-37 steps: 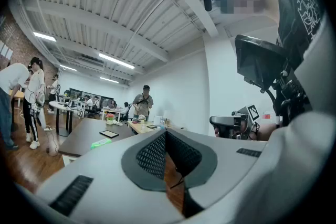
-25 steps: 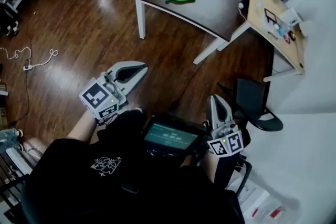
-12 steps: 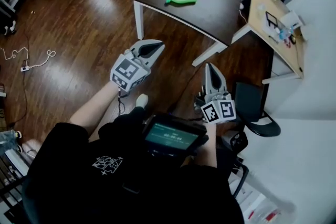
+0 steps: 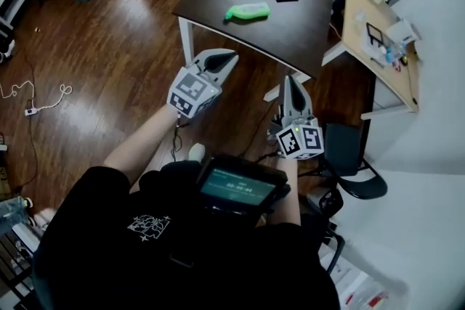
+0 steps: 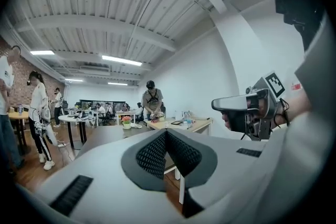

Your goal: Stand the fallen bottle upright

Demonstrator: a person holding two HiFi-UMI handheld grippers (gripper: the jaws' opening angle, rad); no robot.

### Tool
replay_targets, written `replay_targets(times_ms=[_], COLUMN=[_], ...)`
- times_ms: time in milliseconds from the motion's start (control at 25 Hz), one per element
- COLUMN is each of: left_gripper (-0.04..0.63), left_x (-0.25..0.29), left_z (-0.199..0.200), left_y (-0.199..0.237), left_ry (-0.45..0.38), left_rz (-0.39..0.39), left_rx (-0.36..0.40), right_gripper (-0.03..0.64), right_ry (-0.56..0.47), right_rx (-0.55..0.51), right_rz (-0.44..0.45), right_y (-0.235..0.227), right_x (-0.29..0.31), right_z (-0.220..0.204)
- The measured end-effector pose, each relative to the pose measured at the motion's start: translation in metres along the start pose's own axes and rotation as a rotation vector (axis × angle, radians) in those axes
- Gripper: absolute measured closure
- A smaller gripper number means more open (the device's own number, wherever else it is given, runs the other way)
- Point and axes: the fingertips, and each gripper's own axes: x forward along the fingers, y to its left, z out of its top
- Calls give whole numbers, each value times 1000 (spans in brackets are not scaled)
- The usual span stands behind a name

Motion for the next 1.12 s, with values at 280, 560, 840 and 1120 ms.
replay_targets(times_ms=[280,560,840,1120], left_gripper=[594,595,594,594], left_x=[17,46,99,165], left_z=[-3,-4,-6,1], left_y=[35,50,67,84], left_ry=[-3,-8,8,8], left_rz=[-30,-33,5,54], left_rx=[-28,-59,-85,-113], right_gripper=[600,600,600,600], right_ry=[11,31,50,85], right_rx=[-5,-2,13,34], right_rz=[-33,-33,25,90], right_y=[-17,-41,-91,-153], right_x=[39,57,92,132], right_z=[-7,-14,-18,-19])
